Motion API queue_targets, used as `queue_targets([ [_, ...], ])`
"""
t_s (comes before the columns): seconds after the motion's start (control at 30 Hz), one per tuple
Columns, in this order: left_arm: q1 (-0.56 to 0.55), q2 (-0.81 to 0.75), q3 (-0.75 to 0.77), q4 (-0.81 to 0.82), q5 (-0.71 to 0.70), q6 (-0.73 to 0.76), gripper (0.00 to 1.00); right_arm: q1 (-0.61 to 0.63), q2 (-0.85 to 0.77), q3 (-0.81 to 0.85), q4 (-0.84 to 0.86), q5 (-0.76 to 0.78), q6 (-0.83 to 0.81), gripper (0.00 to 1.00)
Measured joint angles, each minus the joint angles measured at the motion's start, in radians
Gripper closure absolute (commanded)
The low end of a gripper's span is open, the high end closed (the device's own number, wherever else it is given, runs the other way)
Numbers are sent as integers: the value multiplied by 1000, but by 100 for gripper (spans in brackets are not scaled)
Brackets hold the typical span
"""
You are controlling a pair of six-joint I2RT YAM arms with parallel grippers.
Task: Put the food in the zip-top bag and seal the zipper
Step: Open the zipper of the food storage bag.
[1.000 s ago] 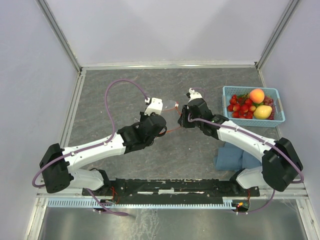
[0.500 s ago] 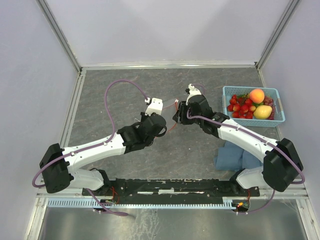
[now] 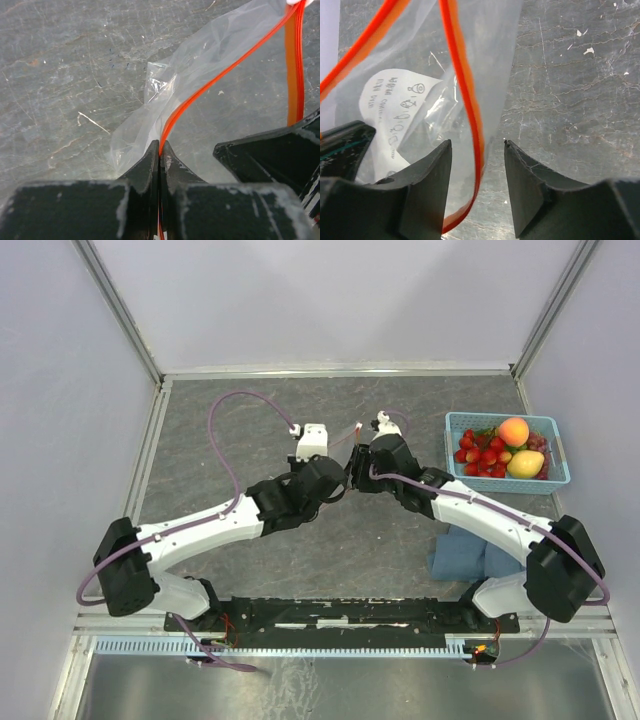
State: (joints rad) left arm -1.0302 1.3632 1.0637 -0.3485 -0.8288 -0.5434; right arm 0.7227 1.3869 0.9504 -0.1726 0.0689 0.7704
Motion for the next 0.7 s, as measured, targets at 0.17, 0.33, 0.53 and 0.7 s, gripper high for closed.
queue_targets([
  [0.17,0,60,44,-48,0,-70,97,22,0,0,-9,50,36,87],
  [0.33,0,66,44,-71,3,-77,61,25,0,6,-69,76,34,98],
  [0.53,0,44,40,-46,44,-20,39,26,0,51,-150,75,-8,98],
  [0.7,3,25,40,-17,72,46,38,26,4,114,-207,63,-50,98],
])
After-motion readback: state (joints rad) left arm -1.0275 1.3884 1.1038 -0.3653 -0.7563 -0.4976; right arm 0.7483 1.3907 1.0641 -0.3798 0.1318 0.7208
